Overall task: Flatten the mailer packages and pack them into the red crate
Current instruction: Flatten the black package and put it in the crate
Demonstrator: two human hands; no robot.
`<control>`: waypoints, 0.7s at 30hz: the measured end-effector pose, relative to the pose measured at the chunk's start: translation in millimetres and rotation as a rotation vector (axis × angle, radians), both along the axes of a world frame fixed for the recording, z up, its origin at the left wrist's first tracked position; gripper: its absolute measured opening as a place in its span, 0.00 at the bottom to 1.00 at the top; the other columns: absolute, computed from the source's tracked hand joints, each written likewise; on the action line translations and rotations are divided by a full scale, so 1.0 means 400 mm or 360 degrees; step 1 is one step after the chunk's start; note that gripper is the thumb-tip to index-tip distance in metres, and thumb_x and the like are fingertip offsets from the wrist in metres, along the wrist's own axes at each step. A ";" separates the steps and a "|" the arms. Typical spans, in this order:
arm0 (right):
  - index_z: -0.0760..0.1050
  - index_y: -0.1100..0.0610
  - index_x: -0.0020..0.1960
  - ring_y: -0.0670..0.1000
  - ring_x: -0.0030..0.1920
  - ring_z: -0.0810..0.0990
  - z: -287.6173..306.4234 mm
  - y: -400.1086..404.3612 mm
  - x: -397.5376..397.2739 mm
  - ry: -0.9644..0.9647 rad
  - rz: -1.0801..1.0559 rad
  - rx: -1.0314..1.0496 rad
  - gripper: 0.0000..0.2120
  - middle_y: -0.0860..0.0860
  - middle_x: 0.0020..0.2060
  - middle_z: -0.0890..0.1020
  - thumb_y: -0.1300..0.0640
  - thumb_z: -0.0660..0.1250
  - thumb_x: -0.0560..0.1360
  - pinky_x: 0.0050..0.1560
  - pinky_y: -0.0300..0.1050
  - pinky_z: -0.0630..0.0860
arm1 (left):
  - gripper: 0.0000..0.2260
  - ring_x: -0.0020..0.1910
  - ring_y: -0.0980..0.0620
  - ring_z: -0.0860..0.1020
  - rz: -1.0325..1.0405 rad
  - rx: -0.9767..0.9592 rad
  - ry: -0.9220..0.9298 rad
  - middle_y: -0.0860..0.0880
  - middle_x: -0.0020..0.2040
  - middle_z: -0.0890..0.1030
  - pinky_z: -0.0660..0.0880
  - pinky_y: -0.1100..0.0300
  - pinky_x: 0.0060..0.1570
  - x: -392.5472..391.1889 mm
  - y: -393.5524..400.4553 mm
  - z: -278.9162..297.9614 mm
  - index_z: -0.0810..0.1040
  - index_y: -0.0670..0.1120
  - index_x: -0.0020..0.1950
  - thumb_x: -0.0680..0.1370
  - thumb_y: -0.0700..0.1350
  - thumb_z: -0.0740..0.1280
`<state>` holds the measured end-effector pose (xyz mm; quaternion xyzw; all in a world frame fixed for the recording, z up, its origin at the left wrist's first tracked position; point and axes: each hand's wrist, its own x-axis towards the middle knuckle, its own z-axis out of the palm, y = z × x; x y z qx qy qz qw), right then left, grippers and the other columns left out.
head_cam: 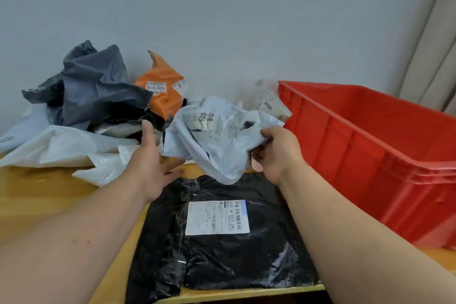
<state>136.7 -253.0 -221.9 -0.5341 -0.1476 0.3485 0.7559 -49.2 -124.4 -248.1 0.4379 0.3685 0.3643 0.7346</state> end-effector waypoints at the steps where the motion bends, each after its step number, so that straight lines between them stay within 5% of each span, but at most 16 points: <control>1: 0.78 0.58 0.51 0.53 0.39 0.77 -0.002 -0.024 -0.010 -0.0040 0.0015 -0.0047 0.08 0.55 0.45 0.82 0.62 0.61 0.76 0.37 0.44 0.73 | 0.34 0.55 0.45 0.82 -0.0128 -0.0003 -0.0006 0.47 0.57 0.83 0.78 0.49 0.50 -0.016 -0.021 0.010 0.76 0.52 0.66 0.73 0.74 0.55; 5: 0.77 0.61 0.58 0.54 0.37 0.77 -0.021 -0.072 -0.037 -0.0186 0.0091 -0.0338 0.17 0.58 0.44 0.81 0.59 0.65 0.71 0.36 0.46 0.75 | 0.23 0.53 0.43 0.83 -0.0443 0.0061 0.0111 0.42 0.53 0.85 0.79 0.48 0.52 -0.051 -0.087 0.025 0.82 0.45 0.57 0.74 0.62 0.66; 10: 0.77 0.57 0.51 0.50 0.35 0.78 -0.038 -0.130 -0.063 -0.0368 0.0146 -0.0409 0.06 0.53 0.40 0.81 0.63 0.64 0.77 0.28 0.39 0.72 | 0.16 0.47 0.40 0.83 -0.0479 0.0241 0.0297 0.37 0.51 0.84 0.81 0.50 0.44 -0.093 -0.141 0.006 0.81 0.40 0.59 0.75 0.46 0.71; 15: 0.78 0.55 0.61 0.50 0.49 0.78 -0.042 -0.175 -0.066 -0.0616 0.0013 -0.0414 0.13 0.52 0.54 0.83 0.63 0.63 0.78 0.41 0.40 0.71 | 0.11 0.51 0.37 0.82 -0.0332 0.0309 0.0330 0.37 0.49 0.84 0.77 0.42 0.55 -0.126 -0.156 0.003 0.81 0.41 0.58 0.76 0.37 0.70; 21: 0.74 0.51 0.62 0.51 0.48 0.79 -0.056 -0.214 -0.063 -0.0523 -0.0111 -0.0497 0.11 0.52 0.54 0.81 0.53 0.63 0.80 0.48 0.46 0.74 | 0.09 0.48 0.38 0.82 -0.0340 0.0320 0.0311 0.36 0.49 0.84 0.76 0.42 0.56 -0.147 -0.182 0.007 0.81 0.40 0.55 0.76 0.36 0.70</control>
